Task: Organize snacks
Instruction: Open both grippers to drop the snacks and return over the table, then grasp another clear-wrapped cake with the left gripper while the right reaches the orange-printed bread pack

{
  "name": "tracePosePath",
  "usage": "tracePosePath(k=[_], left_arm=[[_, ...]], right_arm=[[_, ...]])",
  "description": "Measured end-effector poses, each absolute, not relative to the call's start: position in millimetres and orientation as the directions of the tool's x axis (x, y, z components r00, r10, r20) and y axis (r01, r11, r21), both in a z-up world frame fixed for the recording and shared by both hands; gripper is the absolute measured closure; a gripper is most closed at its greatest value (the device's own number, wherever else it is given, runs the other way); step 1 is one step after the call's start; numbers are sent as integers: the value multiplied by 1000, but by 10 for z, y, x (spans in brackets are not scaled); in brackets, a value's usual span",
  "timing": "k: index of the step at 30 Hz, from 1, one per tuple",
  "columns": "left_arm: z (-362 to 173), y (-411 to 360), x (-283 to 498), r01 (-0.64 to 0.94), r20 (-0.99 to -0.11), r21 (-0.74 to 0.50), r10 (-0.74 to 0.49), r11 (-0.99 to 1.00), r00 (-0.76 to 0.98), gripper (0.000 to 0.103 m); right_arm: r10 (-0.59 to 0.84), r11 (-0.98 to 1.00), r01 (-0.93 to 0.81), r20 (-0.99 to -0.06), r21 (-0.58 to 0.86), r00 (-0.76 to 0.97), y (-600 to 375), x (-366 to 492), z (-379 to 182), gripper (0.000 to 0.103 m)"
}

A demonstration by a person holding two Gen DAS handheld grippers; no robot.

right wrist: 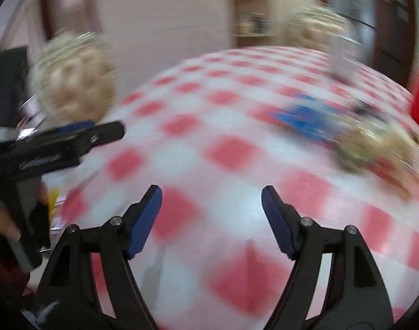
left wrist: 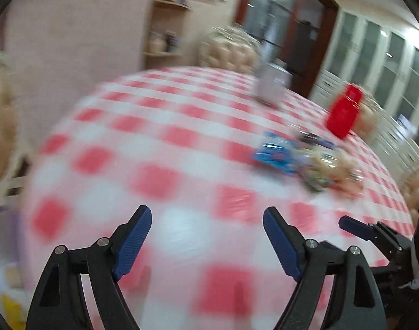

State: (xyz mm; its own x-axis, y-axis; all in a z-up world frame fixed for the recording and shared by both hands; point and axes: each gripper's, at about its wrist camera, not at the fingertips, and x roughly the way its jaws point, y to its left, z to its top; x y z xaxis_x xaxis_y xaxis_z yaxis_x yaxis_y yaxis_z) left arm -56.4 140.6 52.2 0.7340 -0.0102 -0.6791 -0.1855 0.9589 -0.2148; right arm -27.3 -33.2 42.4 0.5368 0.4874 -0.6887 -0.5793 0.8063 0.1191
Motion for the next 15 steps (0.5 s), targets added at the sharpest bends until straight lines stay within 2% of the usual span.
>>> tracePosePath(k=[4,7,9,11,15], left_arm=[[462,857,118,-136,-685,-279,-98,951,722,19],[535,542,512,-111,-655,-353,-161,929,738,19],[642,333,694,-67,-627,-381,-204,922,752,19],[756,26,972,40,-629,-326,-248,944,736,18],[661,-377,1508,239,-732,-215,-318,947,602,18]], right_arm=[[354,926,-344,-681,158,641,-1177,123,467,25],[279,954,-130,-643,269,713,-1915,304,536,25],[274,941,-66,-631,333,726,-2149,368,539,25],[252,930,-4,-632,366,733,-2303,426,514,25],[260,917,21,-636,399,726,-2344,462,472,25]])
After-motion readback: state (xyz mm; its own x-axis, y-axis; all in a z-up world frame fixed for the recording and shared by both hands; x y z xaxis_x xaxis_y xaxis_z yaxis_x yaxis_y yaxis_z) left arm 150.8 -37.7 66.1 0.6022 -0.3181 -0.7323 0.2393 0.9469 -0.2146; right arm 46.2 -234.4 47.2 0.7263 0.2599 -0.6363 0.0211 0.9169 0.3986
